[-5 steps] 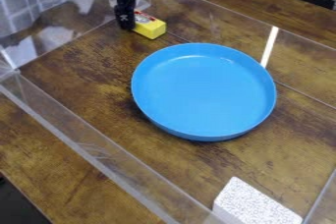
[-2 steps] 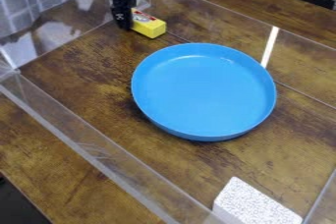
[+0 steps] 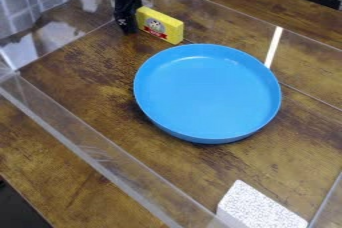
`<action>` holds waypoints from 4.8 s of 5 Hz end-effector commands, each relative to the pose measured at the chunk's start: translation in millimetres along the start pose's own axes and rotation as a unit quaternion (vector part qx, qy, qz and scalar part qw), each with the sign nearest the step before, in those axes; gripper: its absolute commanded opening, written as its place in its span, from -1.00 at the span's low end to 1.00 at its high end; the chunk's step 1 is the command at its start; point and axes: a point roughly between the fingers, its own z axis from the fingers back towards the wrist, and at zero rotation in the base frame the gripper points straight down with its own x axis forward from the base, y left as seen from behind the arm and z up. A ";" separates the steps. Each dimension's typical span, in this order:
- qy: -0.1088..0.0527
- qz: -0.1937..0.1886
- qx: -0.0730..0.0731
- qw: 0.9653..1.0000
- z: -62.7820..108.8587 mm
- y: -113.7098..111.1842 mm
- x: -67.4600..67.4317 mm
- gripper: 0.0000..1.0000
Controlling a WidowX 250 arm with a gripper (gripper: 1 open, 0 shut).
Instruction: Put the yellow block in the blue tray
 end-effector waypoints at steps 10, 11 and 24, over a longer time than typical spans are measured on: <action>-0.013 -0.004 -0.009 1.000 77.3 -29.0 9.4 -1.00; -0.014 -0.008 -0.005 1.000 89.9 -32.9 17.1 -1.00; -0.058 -0.230 0.002 0.971 41.2 -9.2 59.8 -1.00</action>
